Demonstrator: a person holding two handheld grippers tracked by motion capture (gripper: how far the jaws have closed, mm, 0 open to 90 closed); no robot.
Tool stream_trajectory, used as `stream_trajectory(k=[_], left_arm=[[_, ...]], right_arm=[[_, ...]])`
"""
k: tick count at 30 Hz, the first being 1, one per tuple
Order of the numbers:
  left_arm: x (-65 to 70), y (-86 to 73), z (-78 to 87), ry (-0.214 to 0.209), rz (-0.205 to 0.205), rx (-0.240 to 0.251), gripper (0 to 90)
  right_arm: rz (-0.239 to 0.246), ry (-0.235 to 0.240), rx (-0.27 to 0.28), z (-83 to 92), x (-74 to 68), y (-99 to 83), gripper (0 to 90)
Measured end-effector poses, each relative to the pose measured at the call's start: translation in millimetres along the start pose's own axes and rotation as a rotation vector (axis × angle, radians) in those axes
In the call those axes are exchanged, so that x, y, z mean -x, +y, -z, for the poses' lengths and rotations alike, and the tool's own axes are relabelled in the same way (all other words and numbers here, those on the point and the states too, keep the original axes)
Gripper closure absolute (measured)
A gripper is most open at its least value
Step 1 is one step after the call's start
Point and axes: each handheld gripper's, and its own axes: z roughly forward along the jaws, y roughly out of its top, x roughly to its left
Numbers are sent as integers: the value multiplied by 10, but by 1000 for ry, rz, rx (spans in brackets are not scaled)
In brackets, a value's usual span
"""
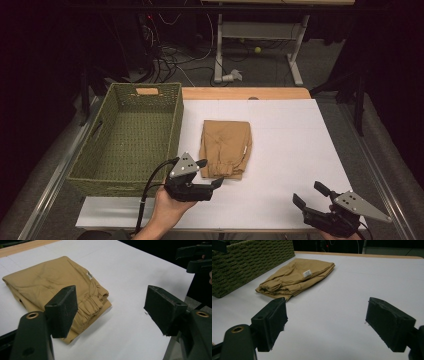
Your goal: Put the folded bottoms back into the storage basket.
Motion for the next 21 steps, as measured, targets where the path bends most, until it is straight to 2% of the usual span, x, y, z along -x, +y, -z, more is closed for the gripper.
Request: stream_trajectory(k=[3,8,14,21], left_arm=[[-9,48,-55,2,1,-13,249],[-54,133,-147,9,30,-32,239],[-100,206,-245,26,46,-70,220],[-209,328,-405,49,92,-128,193]], right_arm=[[0,1,1,0,0,0,186],[4,4,1,0,-3,0,186],[4,6,1,0,-3,0,186],[4,7,2,-1,-4,0,185]])
